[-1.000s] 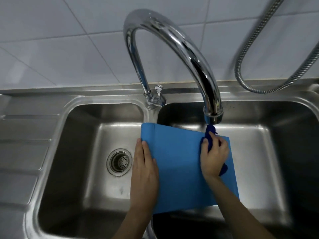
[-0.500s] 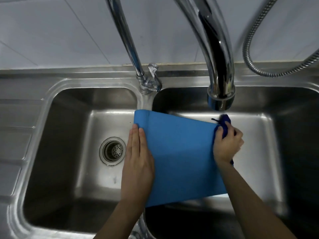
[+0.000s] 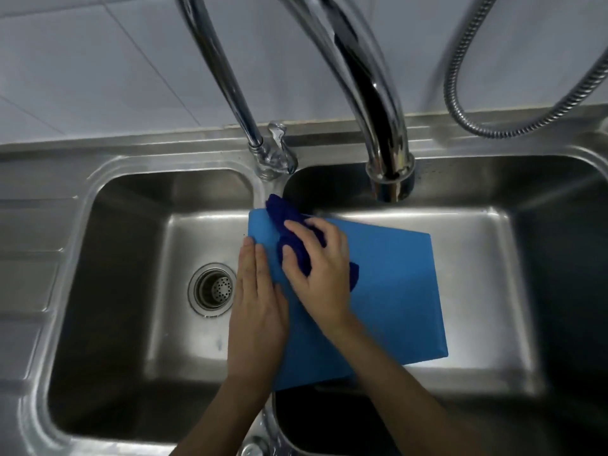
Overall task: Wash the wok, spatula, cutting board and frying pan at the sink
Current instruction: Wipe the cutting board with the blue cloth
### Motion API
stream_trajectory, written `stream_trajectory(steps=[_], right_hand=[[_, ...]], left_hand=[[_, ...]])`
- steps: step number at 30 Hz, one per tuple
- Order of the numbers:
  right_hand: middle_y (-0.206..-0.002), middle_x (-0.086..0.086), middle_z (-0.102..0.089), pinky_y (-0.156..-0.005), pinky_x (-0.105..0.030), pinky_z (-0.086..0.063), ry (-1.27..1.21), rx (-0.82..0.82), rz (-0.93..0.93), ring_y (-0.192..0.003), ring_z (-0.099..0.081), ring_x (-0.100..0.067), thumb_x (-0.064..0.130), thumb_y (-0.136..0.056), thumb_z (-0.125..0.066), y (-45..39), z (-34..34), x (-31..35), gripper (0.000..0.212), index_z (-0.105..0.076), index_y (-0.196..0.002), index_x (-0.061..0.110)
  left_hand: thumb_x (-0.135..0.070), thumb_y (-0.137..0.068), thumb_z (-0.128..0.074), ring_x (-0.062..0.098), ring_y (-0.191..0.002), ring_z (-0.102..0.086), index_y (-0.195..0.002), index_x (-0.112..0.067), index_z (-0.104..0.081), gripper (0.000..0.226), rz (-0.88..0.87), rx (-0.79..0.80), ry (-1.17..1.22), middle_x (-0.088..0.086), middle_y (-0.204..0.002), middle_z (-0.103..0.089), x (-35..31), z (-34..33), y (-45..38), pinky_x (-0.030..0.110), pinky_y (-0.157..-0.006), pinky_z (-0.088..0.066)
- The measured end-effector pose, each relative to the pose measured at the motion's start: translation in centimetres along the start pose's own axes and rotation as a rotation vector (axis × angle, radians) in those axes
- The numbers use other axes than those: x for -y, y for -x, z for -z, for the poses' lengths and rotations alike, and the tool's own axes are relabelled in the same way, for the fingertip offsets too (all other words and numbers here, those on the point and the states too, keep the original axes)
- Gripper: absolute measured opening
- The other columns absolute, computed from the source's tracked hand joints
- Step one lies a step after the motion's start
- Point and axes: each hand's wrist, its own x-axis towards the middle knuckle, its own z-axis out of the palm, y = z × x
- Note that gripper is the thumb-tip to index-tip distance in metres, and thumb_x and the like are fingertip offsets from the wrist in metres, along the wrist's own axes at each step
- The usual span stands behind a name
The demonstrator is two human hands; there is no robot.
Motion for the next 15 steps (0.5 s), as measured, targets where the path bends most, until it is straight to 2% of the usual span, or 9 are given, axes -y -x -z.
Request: stream_trajectory(steps=[3, 6, 8, 9, 11, 13, 15], right_hand=[[-0.119, -0.01, -0.053, -0.096, -0.035, -0.042, 0.117, -0.038, -0.171, -0.108, -0.049, -0.022, 0.03, -0.088, -0.054, 3.8, 3.2, -7.5, 0.037, -0.062, -0.121, 0.015], [-0.118, -0.016, -0.052, -0.092, -0.046, -0.047, 0.227, -0.174, -0.607, -0.107, -0.05, -0.03, 0.04, -0.088, -0.046, 6.7, 6.7, -13.9, 0.044, -0.06, -0.12, 0.013], [-0.115, -0.021, -0.052, -0.091, -0.049, -0.048, 0.216, -0.257, -0.79, -0.104, -0.053, -0.037, 0.04, -0.086, -0.046, 6.7, 7.2, -14.3, 0.046, -0.06, -0.118, 0.011], [-0.113, -0.02, -0.053, -0.091, -0.049, -0.047, 0.19, -0.26, -0.778, -0.103, -0.053, -0.037, 0.038, -0.085, -0.049, 6.3, 6.5, -13.0, 0.043, -0.06, -0.117, 0.01], [-0.111, -0.013, -0.053, -0.094, -0.042, -0.045, 0.105, -0.214, -0.57, -0.103, -0.053, -0.029, 0.033, -0.084, -0.054, 5.3, 4.3, -7.6, 0.038, -0.062, -0.115, 0.012], [-0.11, -0.007, -0.052, -0.095, -0.029, -0.042, -0.009, -0.121, -0.34, -0.104, -0.052, -0.02, 0.03, -0.084, -0.058, 5.3, 2.2, -1.1, 0.035, -0.065, -0.115, 0.014], [-0.114, -0.003, -0.052, -0.096, -0.024, -0.04, -0.063, -0.069, -0.243, -0.107, -0.05, -0.015, 0.03, -0.086, -0.058, 5.3, 0.9, 3.0, 0.033, -0.063, -0.117, 0.02]], left_hand=[[-0.013, -0.096, -0.034, 0.024, -0.146, -0.016, -0.147, 0.001, -0.019, 0.055, 0.032, -0.023, 0.016, 0.015, -0.157, -0.014, 0.0, -0.1, 0.0, 0.031, -0.117, -0.018], [-0.01, -0.095, -0.037, 0.024, -0.146, -0.016, -0.146, 0.003, -0.022, 0.055, 0.036, -0.034, 0.009, 0.016, -0.157, -0.016, -0.2, -0.1, 0.1, 0.032, -0.118, -0.018], [-0.011, -0.095, -0.037, 0.025, -0.145, -0.017, -0.146, 0.003, -0.023, 0.054, 0.051, -0.026, -0.001, 0.016, -0.156, -0.016, -0.3, -0.1, 0.0, 0.033, -0.117, -0.02], [-0.011, -0.095, -0.037, 0.025, -0.145, -0.017, -0.146, 0.004, -0.023, 0.054, 0.053, -0.019, -0.005, 0.016, -0.156, -0.016, -0.3, -0.1, 0.0, 0.034, -0.117, -0.021], [-0.014, -0.096, -0.034, 0.024, -0.145, -0.016, -0.146, 0.003, -0.021, 0.055, 0.054, -0.011, -0.004, 0.016, -0.157, -0.015, -0.2, 0.0, 0.0, 0.034, -0.117, -0.022], [-0.021, -0.096, -0.03, 0.022, -0.146, -0.013, -0.148, 0.0, -0.018, 0.057, 0.041, -0.003, 0.022, 0.013, -0.158, -0.011, -0.2, 0.3, 0.0, 0.036, -0.116, -0.023], [-0.03, -0.096, -0.025, 0.015, -0.147, -0.007, -0.15, -0.006, -0.013, 0.061, 0.041, 0.025, 0.082, 0.005, -0.16, -0.005, -0.2, 0.4, 0.1, 0.034, -0.117, -0.022]])
